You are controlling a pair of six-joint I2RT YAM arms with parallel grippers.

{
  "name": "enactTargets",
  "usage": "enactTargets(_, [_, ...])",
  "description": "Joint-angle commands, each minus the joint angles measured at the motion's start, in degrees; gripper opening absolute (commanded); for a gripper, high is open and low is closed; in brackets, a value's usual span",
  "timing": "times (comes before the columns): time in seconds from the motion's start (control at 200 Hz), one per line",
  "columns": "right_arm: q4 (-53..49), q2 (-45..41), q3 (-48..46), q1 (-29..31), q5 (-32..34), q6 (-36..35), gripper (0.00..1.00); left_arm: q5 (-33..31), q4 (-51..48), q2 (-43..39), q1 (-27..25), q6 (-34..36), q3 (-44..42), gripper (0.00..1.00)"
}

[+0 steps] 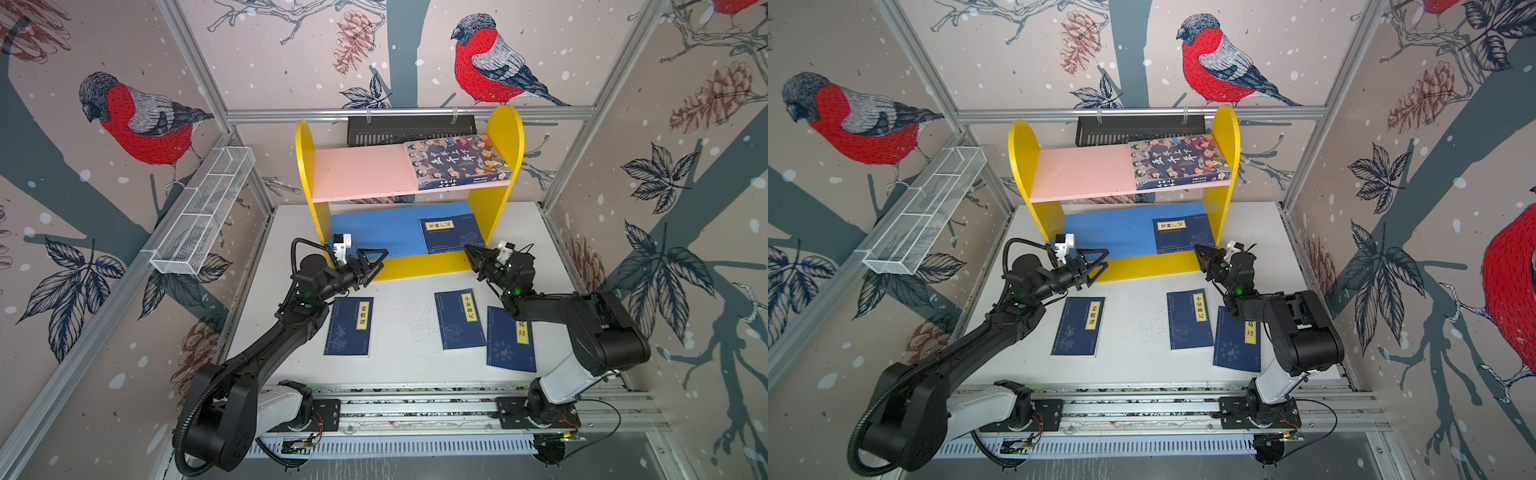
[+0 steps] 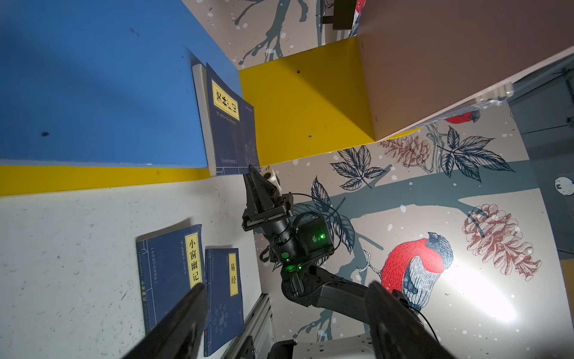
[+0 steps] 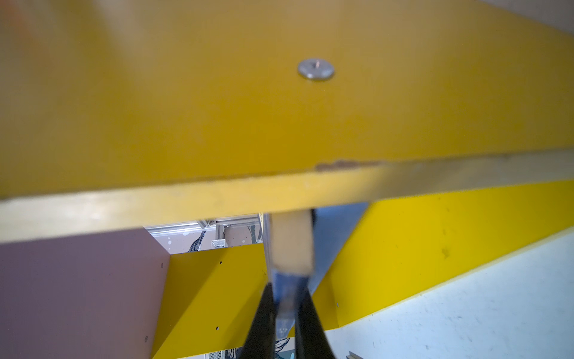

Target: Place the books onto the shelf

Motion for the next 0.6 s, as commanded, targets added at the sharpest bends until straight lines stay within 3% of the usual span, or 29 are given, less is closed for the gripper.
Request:
enactTargets(0.0, [1.19,0.18,0.58,0.31,0.85,0.37,0.12,-0.10,3.78,-0.42,0.10,-0.66,-0.17,0.81])
enactTargets(0.32, [-1.93,-2.59,0.41,0.93,1.46,-1.19,0.37,-0.10,4.04,-0.60,0.04,-0.75,-0.34,0.81])
enactTargets(0.595, [-4.44,-6.99,-1.93,1.01,2.17,-1.98,0.44,-0.10,3.94,-1.00,0.12,-0.84,-0.60,0.81])
